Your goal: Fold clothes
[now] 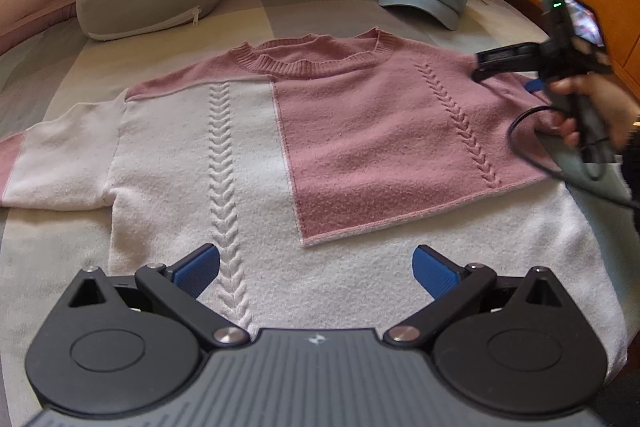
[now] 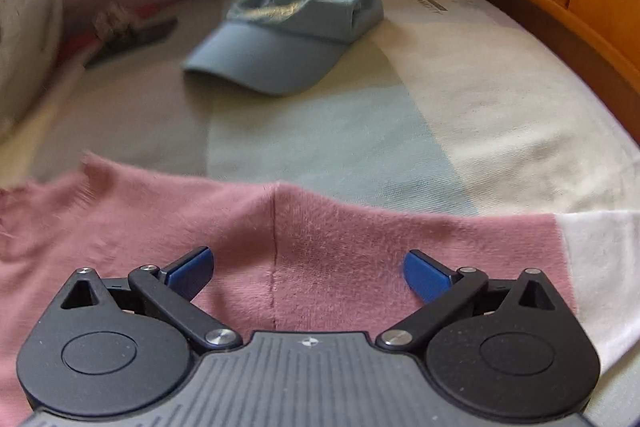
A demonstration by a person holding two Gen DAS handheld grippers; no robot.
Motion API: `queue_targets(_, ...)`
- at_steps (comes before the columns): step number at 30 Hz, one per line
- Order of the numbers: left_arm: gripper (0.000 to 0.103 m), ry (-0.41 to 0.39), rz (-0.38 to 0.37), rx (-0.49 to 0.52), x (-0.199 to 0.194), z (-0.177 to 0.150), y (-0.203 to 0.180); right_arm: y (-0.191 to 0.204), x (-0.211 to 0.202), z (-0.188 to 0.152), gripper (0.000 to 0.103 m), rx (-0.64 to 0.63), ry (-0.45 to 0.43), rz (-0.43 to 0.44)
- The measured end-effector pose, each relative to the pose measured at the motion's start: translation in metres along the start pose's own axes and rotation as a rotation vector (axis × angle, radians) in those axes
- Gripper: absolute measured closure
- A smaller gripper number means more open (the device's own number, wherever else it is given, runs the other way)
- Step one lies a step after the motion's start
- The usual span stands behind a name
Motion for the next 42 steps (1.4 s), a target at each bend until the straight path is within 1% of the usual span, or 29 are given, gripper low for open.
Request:
queue_targets(2,0.001,-0.002,0.003,0.007,-0.002,0.000,0.002,0.002,0.010,-0.003,0.000,-0.023,-0.037,-0.024)
queue_targets(4,0.001,-0.002,0.006,0.000,-0.003,-0.001,0.006,-0.006,0.017,0.004,0.000,-0.010,-0.052,0.006)
queue_targets(6,0.001,-0.002,0.017,-0.019,-0.004,-0.002,0.013,-0.021,0.019,0.012,0.000,0.019,-0.051,0.063)
queue_targets(8,0.001,-0.008,0.022,-0.030,-0.006,-0.001,0.017,-0.042,0.007,0.019,0.000,0.079,-0.040,0.138)
queue_targets(9,0.001,-0.011,0.020,-0.035,-0.007,-0.001,0.018,-0.054,-0.004,0.020,0.000,0.095,-0.057,0.157)
queue_targets(10,0.001,-0.012,0.016,-0.037,-0.006,0.000,0.018,-0.066,-0.015,0.020,0.000,0.090,-0.080,0.150)
queue_targets(12,0.001,-0.009,0.011,-0.024,-0.004,0.002,0.016,-0.092,-0.032,0.015,0.000,0.032,-0.110,0.060)
queue_targets(13,0.001,-0.007,0.007,-0.013,-0.003,0.002,0.013,-0.106,-0.033,0.010,0.000,0.000,-0.100,-0.003)
queue_targets(15,0.001,-0.002,0.000,0.007,0.000,0.004,0.007,-0.133,-0.032,-0.004,0.000,-0.056,-0.058,-0.101)
queue_targets(17,0.001,0.003,-0.007,0.024,0.003,0.005,0.002,-0.156,-0.026,-0.020,0.000,-0.053,-0.024,-0.129)
queue_targets(18,0.001,0.005,-0.011,0.032,0.005,0.006,-0.001,-0.167,-0.025,-0.026,0.000,-0.014,-0.051,-0.103)
queue_targets(19,0.001,0.008,-0.015,0.041,0.006,0.006,-0.004,-0.177,-0.025,-0.028,0.000,0.018,-0.087,-0.107)
queue_targets(21,0.001,0.005,-0.019,0.052,0.006,0.008,-0.008,-0.197,-0.021,-0.027,0.000,0.045,-0.124,-0.157)
queue_targets(22,0.001,-0.001,-0.021,0.054,0.004,0.009,-0.009,-0.207,-0.018,-0.024,0.000,0.071,-0.127,-0.167)
queue_targets(24,0.001,-0.012,-0.023,0.052,0.001,0.009,-0.010,-0.222,-0.014,-0.018,0.000,0.094,-0.121,-0.195)
queue_targets(25,0.001,-0.012,-0.022,0.042,0.000,0.008,-0.009,-0.227,-0.014,-0.014,0.000,0.105,-0.107,-0.195)
queue_targets(26,0.001,-0.011,-0.020,0.033,0.000,0.007,-0.008,-0.227,-0.017,-0.010,0.000,0.110,-0.085,-0.197)
queue_targets(29,0.001,-0.008,-0.017,0.007,0.000,0.005,-0.004,-0.203,-0.032,-0.006,0.000,0.115,-0.030,-0.154)
queue_targets(30,0.001,-0.005,-0.018,0.007,0.002,0.005,-0.004,-0.192,-0.038,-0.005,0.000,0.110,-0.018,-0.126)
queue_targets(31,0.001,-0.006,-0.018,0.015,0.003,0.007,-0.006,-0.173,-0.048,-0.008,0.000,0.078,-0.024,-0.058)
queue_targets(35,0.001,-0.027,-0.033,0.051,0.002,0.016,-0.015,-0.082,-0.064,-0.020,0.000,-0.072,-0.019,0.195)
queue_targets(36,0.001,-0.033,-0.039,0.060,0.002,0.017,-0.018,-0.064,-0.065,-0.025,0.000,-0.098,-0.013,0.252)
queue_targets(38,0.001,-0.042,-0.049,0.075,0.001,0.019,-0.022,-0.032,-0.066,-0.035,0.000,-0.157,-0.029,0.334)
queue_targets(40,0.001,-0.037,-0.046,0.076,0.002,0.017,-0.022,-0.013,-0.058,-0.037,0.000,-0.221,-0.028,0.353)
queue_targets(42,0.001,-0.033,-0.048,0.064,0.003,0.013,-0.018,-0.013,-0.051,-0.040,0.000,-0.257,-0.018,0.332)
Point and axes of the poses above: each gripper's, at about its wrist camera, not at the fingertips, and x roughly the way its jaws point, y to its left, z to its top, the point moved 3 cm from there along x, roughly the way its jaws point, and after that the axes turned 11 degrees about -y, right-handed, at the moved point
